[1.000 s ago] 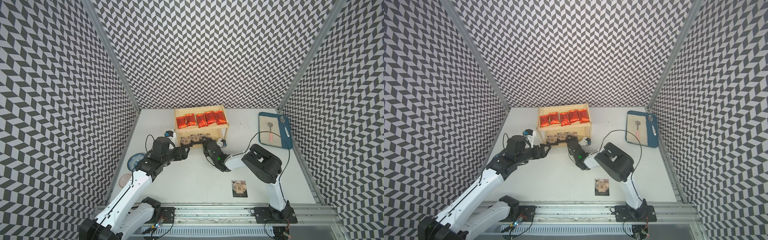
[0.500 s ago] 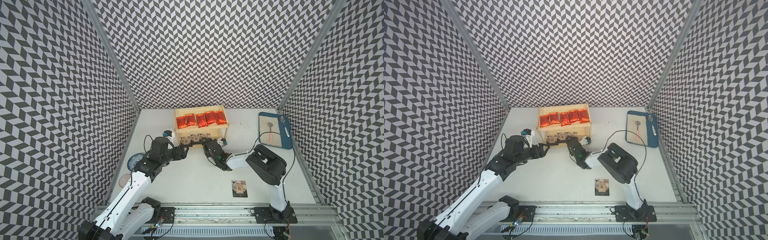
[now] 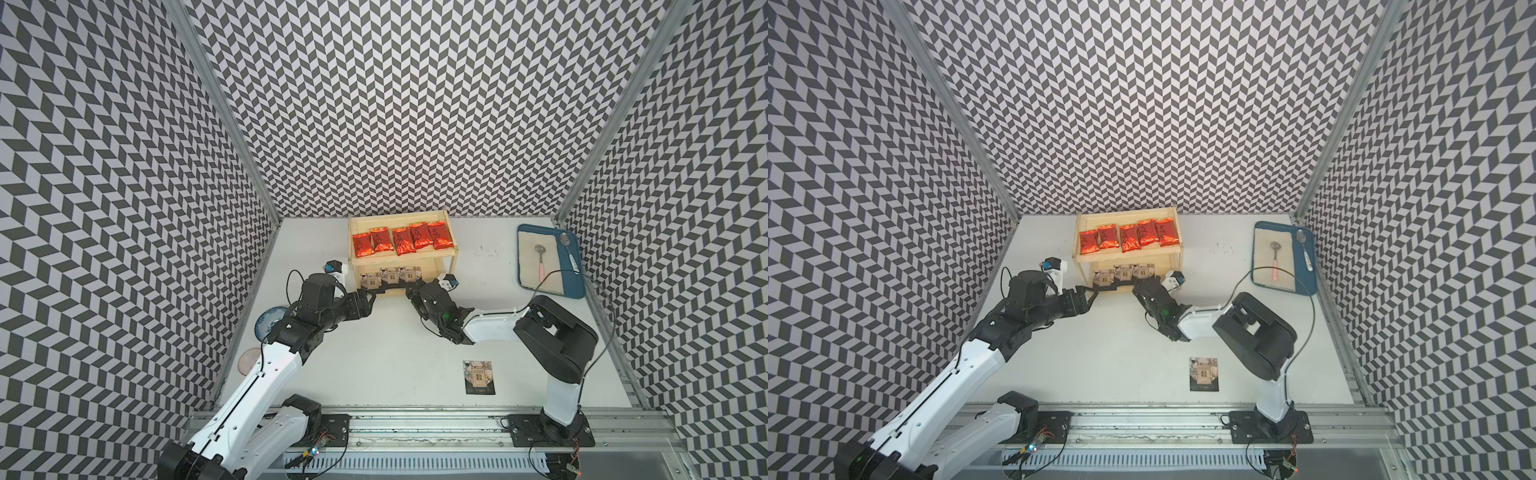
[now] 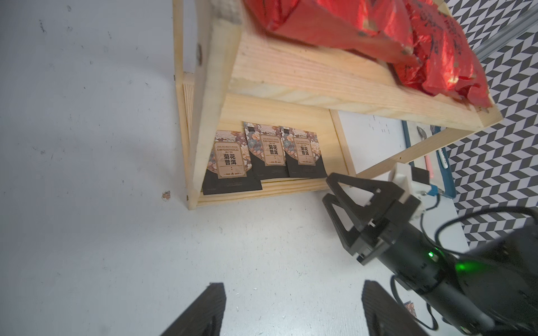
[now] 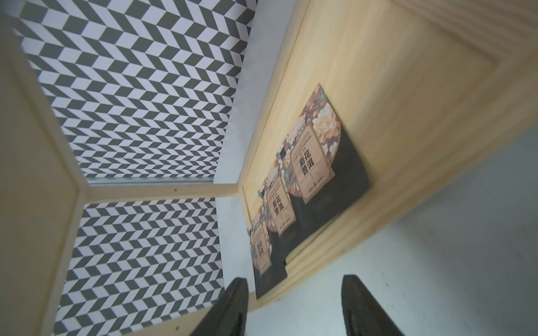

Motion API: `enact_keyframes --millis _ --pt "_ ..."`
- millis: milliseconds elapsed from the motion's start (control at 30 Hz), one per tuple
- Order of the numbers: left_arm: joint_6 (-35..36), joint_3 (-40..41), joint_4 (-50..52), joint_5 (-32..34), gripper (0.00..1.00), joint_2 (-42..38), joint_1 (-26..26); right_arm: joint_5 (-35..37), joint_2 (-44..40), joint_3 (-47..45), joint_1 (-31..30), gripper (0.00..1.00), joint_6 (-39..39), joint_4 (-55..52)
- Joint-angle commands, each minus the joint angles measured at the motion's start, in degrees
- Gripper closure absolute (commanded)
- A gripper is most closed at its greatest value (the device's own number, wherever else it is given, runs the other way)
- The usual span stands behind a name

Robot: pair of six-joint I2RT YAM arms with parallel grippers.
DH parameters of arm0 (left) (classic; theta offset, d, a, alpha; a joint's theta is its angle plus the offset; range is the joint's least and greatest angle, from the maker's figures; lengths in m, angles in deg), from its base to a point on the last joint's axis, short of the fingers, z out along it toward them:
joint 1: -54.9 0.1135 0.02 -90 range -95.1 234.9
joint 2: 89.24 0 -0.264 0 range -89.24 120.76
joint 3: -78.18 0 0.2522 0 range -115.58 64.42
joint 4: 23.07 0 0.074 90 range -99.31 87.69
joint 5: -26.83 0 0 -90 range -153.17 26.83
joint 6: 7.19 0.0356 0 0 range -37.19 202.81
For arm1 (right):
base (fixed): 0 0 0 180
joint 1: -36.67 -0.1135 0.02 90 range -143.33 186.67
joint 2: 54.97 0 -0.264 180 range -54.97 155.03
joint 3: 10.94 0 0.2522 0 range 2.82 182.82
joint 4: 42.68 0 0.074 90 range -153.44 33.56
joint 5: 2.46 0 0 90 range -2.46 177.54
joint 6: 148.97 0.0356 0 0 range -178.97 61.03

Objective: Place the tea bags on the shelf by color
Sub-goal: Place the tea bag on the shelf, then move the tea bag to the center of the board.

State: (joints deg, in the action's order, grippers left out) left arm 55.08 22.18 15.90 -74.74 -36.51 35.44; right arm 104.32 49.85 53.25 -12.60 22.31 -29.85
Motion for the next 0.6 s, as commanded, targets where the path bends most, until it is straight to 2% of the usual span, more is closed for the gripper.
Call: enact_keyframes --millis 0,67,100,133,200,267,467,567 --pt "0.4 -0.5 -0.5 0.4 0.22 -1.7 0.2 -1.2 -9.0 -4.0 -4.1 0.49 -19.3 -1.6" --pt "0.3 0.2 -1.4 -0.5 0.22 -2.5 0.0 -1.2 -15.5 -7.5 -8.0 0.49 -19.3 -5.3" --pt "0.1 0.5 -1.6 -0.6 0.22 -2.7 -0.3 5.6 -18.3 -8.7 -9.3 0.52 -33.7 -8.5" --pt "-0.2 0.8 -1.8 -0.5 0.22 -2.7 -0.9 7.9 -21.6 -10.1 -10.2 0.53 -35.0 -13.3" --pt "-1.1 1.2 -2.1 0.2 0.22 -2.3 -2.9 7.4 -26.8 -12.4 -10.2 0.54 -33.3 -21.7" --pt "-3.0 2.5 -3.2 1.9 0.22 -1.5 -6.5 5.9 -31.3 -14.6 -10.3 0.55 -35.5 -29.2" --pt "-8.0 8.2 -11.2 1.1 0.25 3.2 -17.9 3.2 -49.2 -25.3 -10.7 0.52 -35.7 -41.4" --pt "-8.1 7.8 -13.1 0.6 0.24 6.1 -21.2 1.4 -58.7 -29.7 -10.7 0.48 -33.8 -45.6"
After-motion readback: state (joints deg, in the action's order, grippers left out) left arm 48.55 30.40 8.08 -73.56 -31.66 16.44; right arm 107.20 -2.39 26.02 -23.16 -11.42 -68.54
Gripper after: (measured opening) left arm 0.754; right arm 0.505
